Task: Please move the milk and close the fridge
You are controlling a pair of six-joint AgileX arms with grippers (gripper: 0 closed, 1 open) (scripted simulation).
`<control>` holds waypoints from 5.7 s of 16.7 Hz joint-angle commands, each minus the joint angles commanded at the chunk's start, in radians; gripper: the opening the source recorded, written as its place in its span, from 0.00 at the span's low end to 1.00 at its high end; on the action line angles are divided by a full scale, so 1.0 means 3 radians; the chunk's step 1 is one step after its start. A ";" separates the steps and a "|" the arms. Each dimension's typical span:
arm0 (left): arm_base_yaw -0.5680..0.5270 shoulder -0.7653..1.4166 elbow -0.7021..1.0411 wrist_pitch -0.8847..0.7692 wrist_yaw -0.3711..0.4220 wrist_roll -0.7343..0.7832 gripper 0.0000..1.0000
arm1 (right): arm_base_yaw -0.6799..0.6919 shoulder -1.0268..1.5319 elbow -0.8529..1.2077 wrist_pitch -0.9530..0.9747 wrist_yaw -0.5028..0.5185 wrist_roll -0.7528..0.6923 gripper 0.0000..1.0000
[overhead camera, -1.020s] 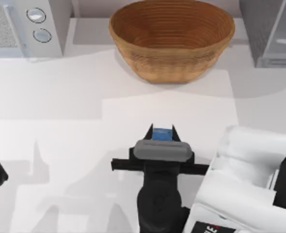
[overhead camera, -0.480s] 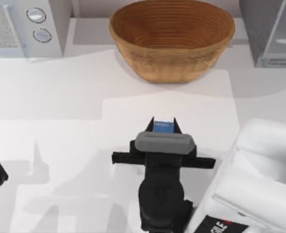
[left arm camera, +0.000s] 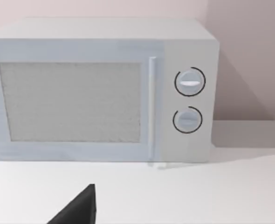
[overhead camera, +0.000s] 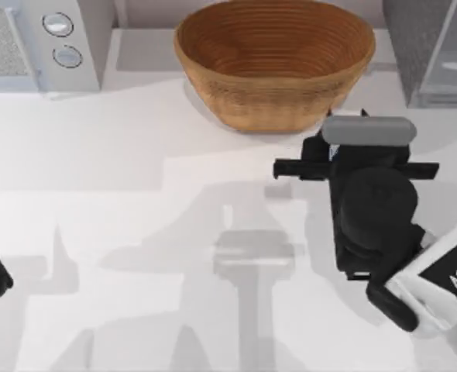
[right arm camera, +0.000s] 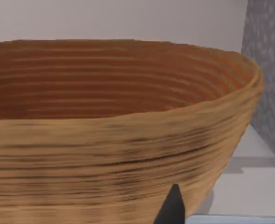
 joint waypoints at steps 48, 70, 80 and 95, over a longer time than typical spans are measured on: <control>0.0000 0.0000 0.0000 0.0000 0.0000 0.0000 1.00 | -0.2972 0.0869 0.1984 -0.1164 -0.3195 -0.0096 0.15; 0.0000 0.0000 0.0000 0.0000 0.0000 0.0000 1.00 | -0.2965 0.0834 0.1956 -0.1190 -0.3191 -0.0088 1.00; 0.0000 0.0000 0.0000 0.0000 0.0000 0.0000 1.00 | -0.2936 -0.1400 0.0765 -0.2338 -0.2915 0.0092 1.00; 0.0000 0.0000 0.0000 0.0000 0.0000 0.0000 1.00 | -0.2377 -0.6459 -0.1970 -0.4304 -0.2551 -0.0072 1.00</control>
